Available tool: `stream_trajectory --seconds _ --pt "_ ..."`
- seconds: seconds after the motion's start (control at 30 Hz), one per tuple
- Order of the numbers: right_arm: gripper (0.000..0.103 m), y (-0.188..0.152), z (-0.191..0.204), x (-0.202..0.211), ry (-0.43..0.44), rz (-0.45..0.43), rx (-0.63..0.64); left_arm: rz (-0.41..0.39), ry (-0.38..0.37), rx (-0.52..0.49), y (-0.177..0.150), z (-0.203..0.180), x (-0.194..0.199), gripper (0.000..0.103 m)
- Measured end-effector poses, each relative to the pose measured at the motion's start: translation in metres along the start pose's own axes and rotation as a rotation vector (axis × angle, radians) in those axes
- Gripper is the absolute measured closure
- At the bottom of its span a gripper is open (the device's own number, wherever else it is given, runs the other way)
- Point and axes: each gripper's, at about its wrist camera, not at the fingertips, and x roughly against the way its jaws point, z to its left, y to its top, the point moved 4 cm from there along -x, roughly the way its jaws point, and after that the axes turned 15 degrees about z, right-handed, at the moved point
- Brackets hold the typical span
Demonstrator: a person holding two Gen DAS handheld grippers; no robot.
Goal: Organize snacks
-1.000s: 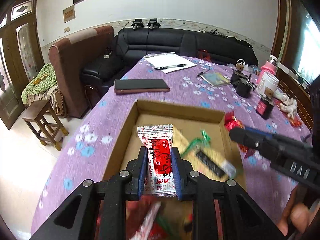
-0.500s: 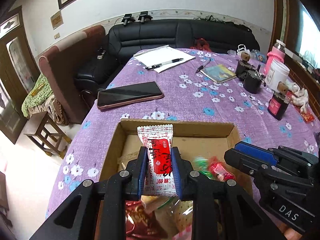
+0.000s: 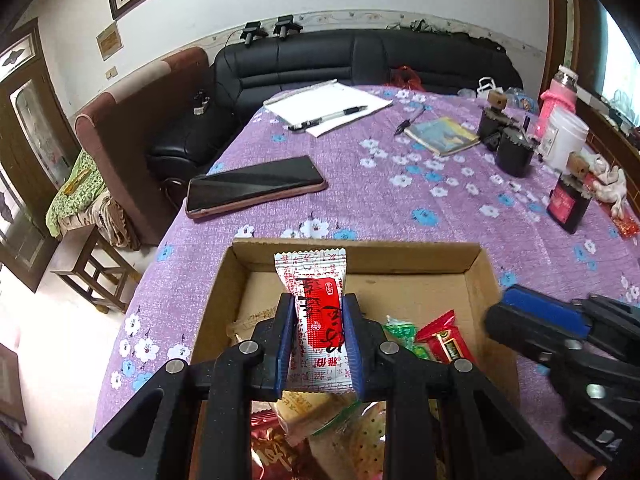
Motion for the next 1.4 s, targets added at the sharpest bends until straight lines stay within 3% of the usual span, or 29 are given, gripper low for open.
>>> stream_trajectory --seconds 0.13,0.17,0.2,0.27,0.37,0.43,0.57,0.63,0.93,1.13,1.4 --pt "0.083 -0.006 -0.005 0.008 0.002 -0.009 -0.013 0.04 0.016 0.01 -0.001 0.001 -0.011 0.07" --pt "0.083 -0.008 -0.007 0.01 0.004 -0.011 -0.018 0.047 0.023 0.013 -0.001 0.001 -0.012 0.058" --pt "0.083 -0.01 -0.008 0.012 0.004 -0.012 -0.021 0.055 0.03 0.017 -0.001 0.001 -0.013 0.037" --pt "0.083 -0.014 -0.011 0.017 0.003 -0.013 -0.028 0.043 0.044 0.019 -0.002 0.0 -0.011 0.024" --pt "0.078 -0.022 -0.013 0.026 0.005 -0.022 -0.037 0.029 0.065 0.02 -0.004 -0.001 -0.004 0.023" --pt "0.064 -0.029 -0.014 0.035 0.005 -0.029 -0.042 0.009 0.07 0.024 -0.007 -0.002 0.005 0.023" --pt "0.054 -0.048 -0.016 0.058 -0.009 -0.058 -0.043 -0.061 0.076 0.034 -0.016 -0.005 0.031 0.014" --pt "0.038 -0.058 -0.02 0.068 -0.021 -0.074 -0.054 -0.102 0.074 0.041 -0.024 -0.008 0.046 0.013" --pt "0.016 -0.129 -0.054 0.12 -0.107 -0.131 -0.127 -0.25 0.039 0.059 -0.062 -0.03 0.111 0.002" --pt "0.013 -0.177 -0.087 0.143 -0.19 -0.135 -0.198 -0.309 0.025 0.038 -0.078 -0.05 0.141 0.001" --pt "0.01 -0.225 -0.127 0.166 -0.232 -0.165 -0.312 -0.311 0.02 0.026 -0.093 -0.072 0.157 0.001"
